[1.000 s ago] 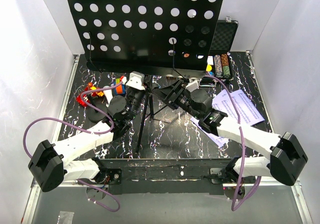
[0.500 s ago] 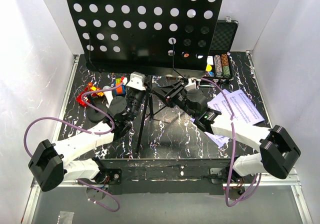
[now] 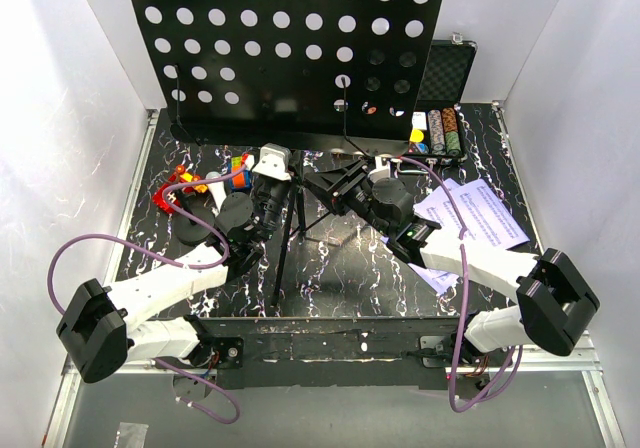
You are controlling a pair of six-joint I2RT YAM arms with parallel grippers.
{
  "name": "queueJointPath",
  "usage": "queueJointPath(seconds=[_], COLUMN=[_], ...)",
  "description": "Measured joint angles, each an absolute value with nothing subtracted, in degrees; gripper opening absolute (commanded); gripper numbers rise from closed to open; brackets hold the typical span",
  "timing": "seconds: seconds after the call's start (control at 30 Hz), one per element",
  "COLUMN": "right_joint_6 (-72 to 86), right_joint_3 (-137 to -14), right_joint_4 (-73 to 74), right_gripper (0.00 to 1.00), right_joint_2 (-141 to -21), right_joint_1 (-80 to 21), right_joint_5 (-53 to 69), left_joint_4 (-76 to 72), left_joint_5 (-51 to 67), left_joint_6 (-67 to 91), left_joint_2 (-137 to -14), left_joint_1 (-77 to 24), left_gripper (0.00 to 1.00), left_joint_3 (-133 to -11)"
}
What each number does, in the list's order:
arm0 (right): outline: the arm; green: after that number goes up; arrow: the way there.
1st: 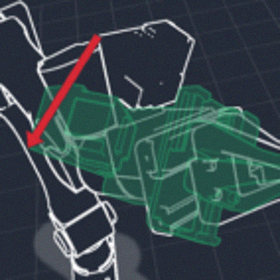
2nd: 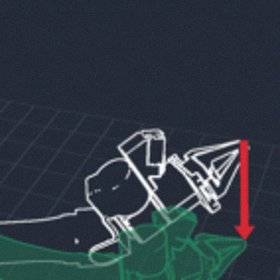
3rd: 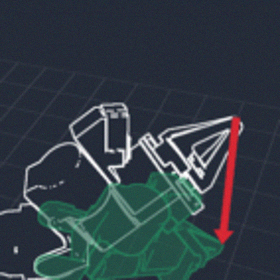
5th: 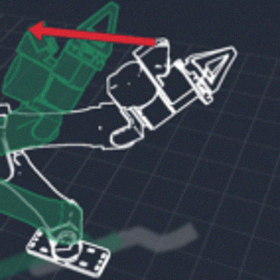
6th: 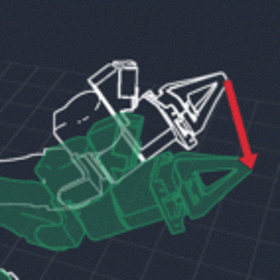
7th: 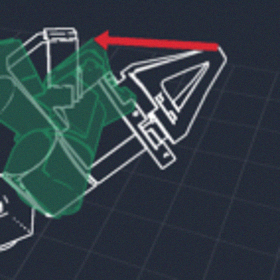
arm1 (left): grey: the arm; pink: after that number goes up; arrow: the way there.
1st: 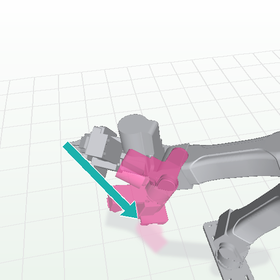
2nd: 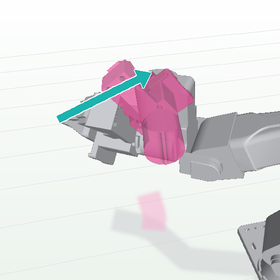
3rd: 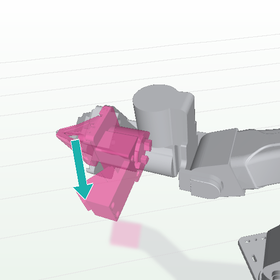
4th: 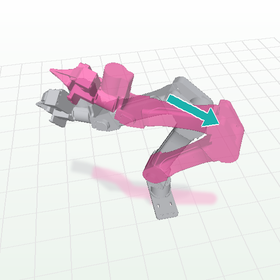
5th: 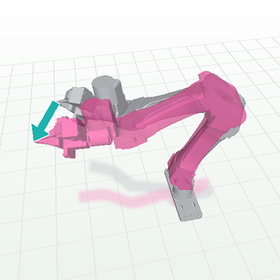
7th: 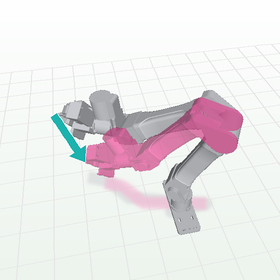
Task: Pack up the instrument practice props
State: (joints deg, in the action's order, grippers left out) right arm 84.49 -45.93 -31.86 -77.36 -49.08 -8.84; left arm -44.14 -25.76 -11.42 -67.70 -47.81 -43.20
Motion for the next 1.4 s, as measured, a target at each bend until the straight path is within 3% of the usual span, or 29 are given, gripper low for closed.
queueJointPath(seconds=[0.37,0.5,0.57,0.9,1.4], right_joint_6=[85.62,85.47,85.56,75.83,31.2], right_joint_3=[-45.98,-46.02,-46.06,-46.13,-46.22], right_joint_4=[-31.99,-32.08,-32.18,-33.63,-44.18], right_gripper=[0.36,0.17,0.01,0.01,0.01], right_joint_2=[-77.91,-78.0,-78.06,-78.06,-77.3], right_joint_1=[-49.25,-49.25,-49.25,-49.58,-51.46], right_joint_5=[-7.88,-7.7,-7.57,-9.04,-11.11], left_joint_4=[-44.16,-44.16,-44.18,-44.25,-45.17], left_joint_5=[-25.82,-25.98,-26.06,-26.04,-25.89], left_joint_6=[-11.64,-11.79,-11.84,-11.84,-11.77], left_joint_2=[-67.7,-67.7,-67.7,-67.53,-66.41], left_joint_1=[-47.86,-47.86,-47.86,-47.83,-47.72], left_gripper=[0.0,0.0,0.0,0.0,0.0], left_joint_3=[-43.2,-43.2,-43.2,-42.92,-41.52])
